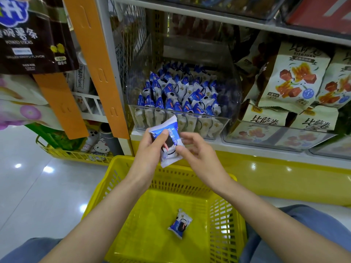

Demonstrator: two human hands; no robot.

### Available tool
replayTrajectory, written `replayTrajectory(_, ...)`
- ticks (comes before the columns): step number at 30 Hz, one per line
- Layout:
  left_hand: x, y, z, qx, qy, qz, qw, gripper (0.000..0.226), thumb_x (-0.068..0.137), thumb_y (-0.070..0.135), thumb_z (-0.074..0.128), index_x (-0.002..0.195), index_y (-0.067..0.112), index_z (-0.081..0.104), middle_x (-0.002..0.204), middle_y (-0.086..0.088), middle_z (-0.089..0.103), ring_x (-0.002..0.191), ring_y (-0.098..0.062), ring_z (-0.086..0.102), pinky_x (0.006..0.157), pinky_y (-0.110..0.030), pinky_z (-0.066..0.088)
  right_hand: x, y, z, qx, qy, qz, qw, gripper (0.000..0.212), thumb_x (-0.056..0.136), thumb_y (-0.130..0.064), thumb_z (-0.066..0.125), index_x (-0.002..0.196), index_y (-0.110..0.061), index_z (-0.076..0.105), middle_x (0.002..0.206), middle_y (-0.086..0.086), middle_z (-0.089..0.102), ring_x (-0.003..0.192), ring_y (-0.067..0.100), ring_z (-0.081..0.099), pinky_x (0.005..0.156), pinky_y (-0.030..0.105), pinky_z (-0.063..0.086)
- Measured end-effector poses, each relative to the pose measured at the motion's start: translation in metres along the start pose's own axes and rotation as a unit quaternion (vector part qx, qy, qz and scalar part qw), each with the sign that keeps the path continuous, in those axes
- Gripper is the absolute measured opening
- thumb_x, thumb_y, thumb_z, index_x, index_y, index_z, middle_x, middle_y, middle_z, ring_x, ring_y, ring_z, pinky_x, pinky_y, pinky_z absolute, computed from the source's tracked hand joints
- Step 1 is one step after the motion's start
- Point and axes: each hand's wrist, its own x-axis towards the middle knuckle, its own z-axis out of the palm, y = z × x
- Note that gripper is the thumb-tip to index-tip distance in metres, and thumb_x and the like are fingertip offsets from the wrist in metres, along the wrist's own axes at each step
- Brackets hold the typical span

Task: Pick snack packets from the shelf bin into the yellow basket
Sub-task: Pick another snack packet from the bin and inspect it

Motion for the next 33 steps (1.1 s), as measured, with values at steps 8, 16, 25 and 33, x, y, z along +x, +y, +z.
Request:
replayTrajectory(8, 0.002, 0.014, -0.006, 0.079, 0.005, 0.009, 0.997, 0.025, 0.095, 0.031, 0.047, 0.086, 0.015, 0.064, 0.069, 0.002, 0.07, 0.069, -0.014, 0.063, 0.069, -0.026, 0.048, -0.003, -0.011, -0.005, 0.065, -0.038, 0.029, 0.997, 0.027, 0.084, -0.008, 0.065, 0.098, -0.028, 0.056, 0.094, -0.008, 0.061, 0.075, 0.006, 0.059, 0.065, 0.021, 0.053)
replayTrajectory(16, 0.011, 0.033, -0.005, 0.232, -0.022, 0.187, 0.954, 0.022, 0.097, 0.027, 0.042, 0.084, 0.019, 0.058, 0.067, 0.005, 0.055, 0.057, 0.001, 0.05, 0.053, -0.011, 0.037, 0.001, -0.027, -0.007, 0.059, 0.017, -0.029, 0.998, 0.016, 0.082, -0.017, 0.064, 0.093, -0.028, 0.06, 0.085, -0.013, 0.066, 0.08, 0.001, 0.06, 0.073, 0.015, 0.05)
replayTrajectory(25, 0.055, 0.047, -0.023, 0.608, 0.009, 0.331, 0.721, 0.033, 0.098, 0.033, 0.033, 0.112, 0.015, 0.057, 0.11, -0.003, 0.061, 0.106, -0.02, 0.05, 0.088, -0.028, 0.027, 0.123, -0.051, -0.049, -0.234, 0.196, -0.09, 0.948, 0.018, 0.087, -0.026, 0.063, 0.101, -0.016, 0.058, 0.074, -0.017, 0.051, 0.064, -0.01, 0.053, 0.056, -0.003, 0.035)
replayTrajectory(33, 0.065, 0.04, -0.027, 0.64, 0.017, 0.372, 0.673, 0.036, 0.093, 0.029, 0.036, 0.081, 0.013, 0.066, 0.077, -0.003, 0.066, 0.076, -0.025, 0.059, 0.076, -0.035, 0.037, 0.18, -0.045, -0.045, -0.484, 0.024, 0.084, 0.871, 0.027, 0.083, -0.024, 0.066, 0.096, -0.001, 0.063, 0.085, 0.012, 0.062, 0.075, 0.02, 0.057, 0.069, 0.033, 0.049)
